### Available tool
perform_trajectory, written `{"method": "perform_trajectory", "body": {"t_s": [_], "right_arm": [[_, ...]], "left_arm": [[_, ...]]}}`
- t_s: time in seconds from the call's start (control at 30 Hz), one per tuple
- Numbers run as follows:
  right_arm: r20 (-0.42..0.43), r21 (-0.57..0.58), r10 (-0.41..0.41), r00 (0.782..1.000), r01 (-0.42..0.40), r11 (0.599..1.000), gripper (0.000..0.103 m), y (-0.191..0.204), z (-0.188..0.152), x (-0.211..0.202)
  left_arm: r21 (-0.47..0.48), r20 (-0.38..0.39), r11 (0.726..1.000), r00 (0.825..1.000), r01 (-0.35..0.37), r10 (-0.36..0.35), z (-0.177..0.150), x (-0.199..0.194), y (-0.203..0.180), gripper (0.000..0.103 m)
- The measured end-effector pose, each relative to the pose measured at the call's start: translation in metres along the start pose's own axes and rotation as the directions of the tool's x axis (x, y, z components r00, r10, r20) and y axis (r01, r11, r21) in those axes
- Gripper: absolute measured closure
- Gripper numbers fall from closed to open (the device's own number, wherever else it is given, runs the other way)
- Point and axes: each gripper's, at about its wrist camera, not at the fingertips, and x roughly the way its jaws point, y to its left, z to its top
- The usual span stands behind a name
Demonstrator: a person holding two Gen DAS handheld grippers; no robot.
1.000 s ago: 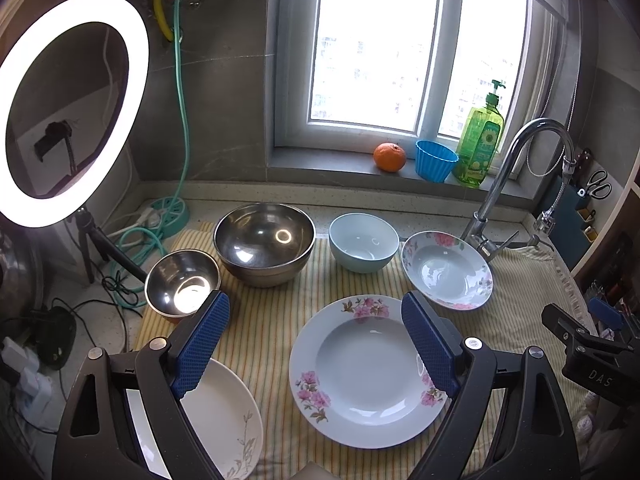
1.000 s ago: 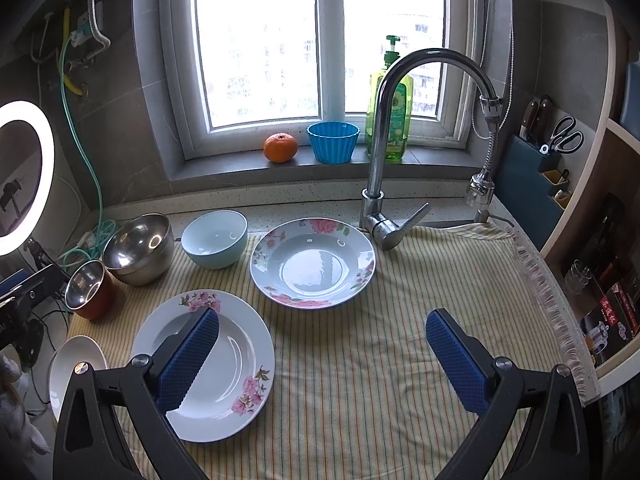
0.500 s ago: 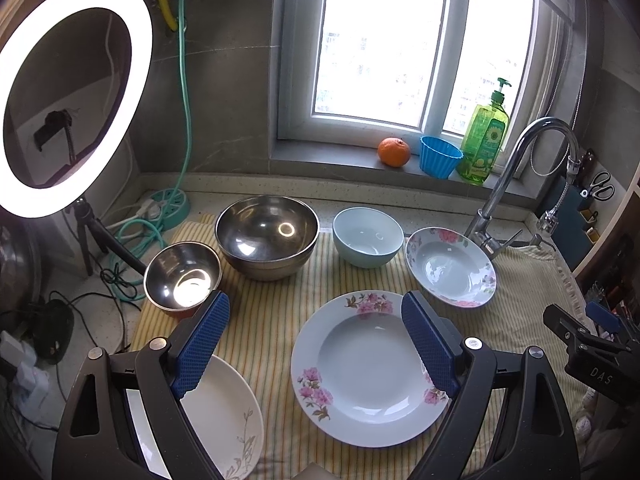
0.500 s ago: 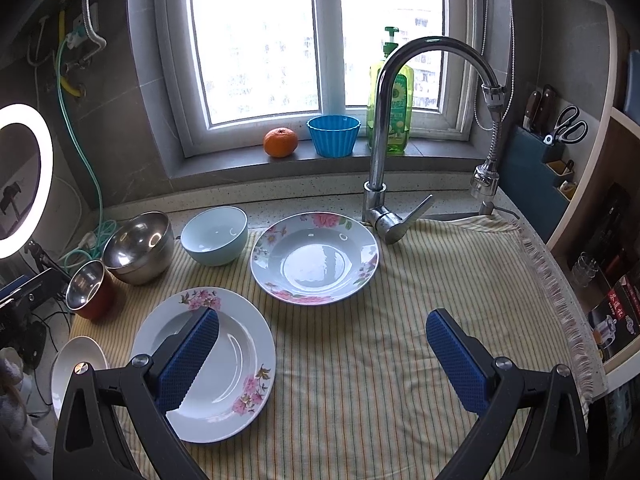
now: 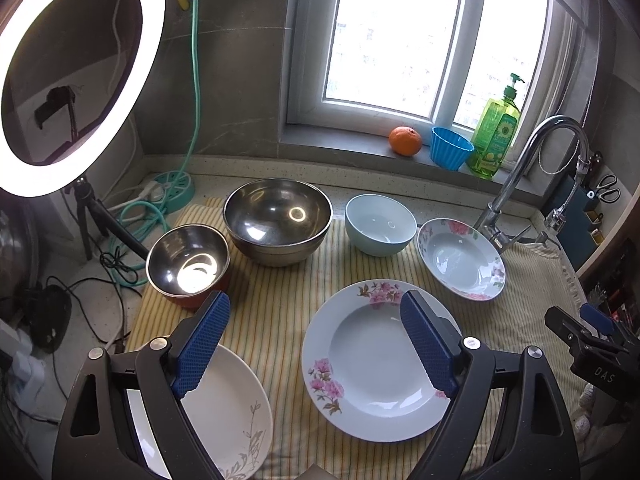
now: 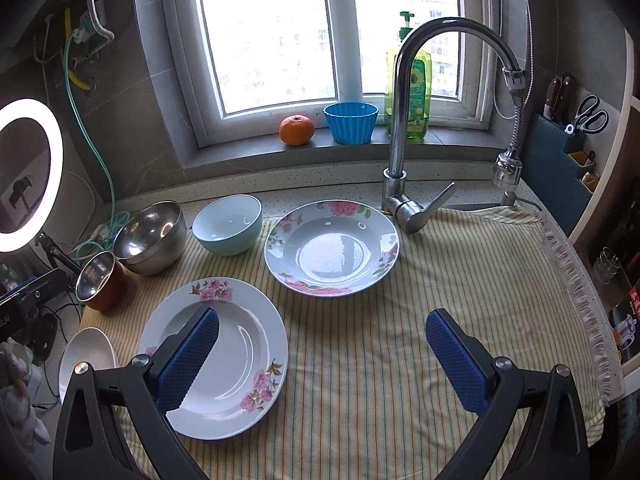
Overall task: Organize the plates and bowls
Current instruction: 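Close left tool on the peach-blossom plate rim while right tool grips another flowered plate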
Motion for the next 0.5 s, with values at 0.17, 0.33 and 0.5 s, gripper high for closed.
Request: {"method": "perform_trajectory", "body": {"t_s": [0.17, 0.33, 0.5], "right_arm": [[-0.027, 0.011, 0.045, 0.999, -0.044, 0.999, 0.011, -0.003, -0.003, 0.01], [-0.066, 0.034, 0.077, 0.995, -0.075, 0.997, 0.026, -0.008, -0.008, 0.02], [-0.122, 0.067, 0.12, 0.985, -0.113, 0.991, 0.045, -0.012, -0.012, 0.033]], "left_arm": [[-0.043, -0.048, 0.999, 0.999, 0.014, -0.016, -0.005, 0.01, 0.012, 0.02], [-0.082, -0.097, 0.996, 0.995, 0.03, -0.038, -0.01, 0.02, 0.022, 0.031], [-0.1, -0.137, 0.994, 0.989, 0.048, -0.062, -0.015, 0.029, 0.027, 0.039]]}}
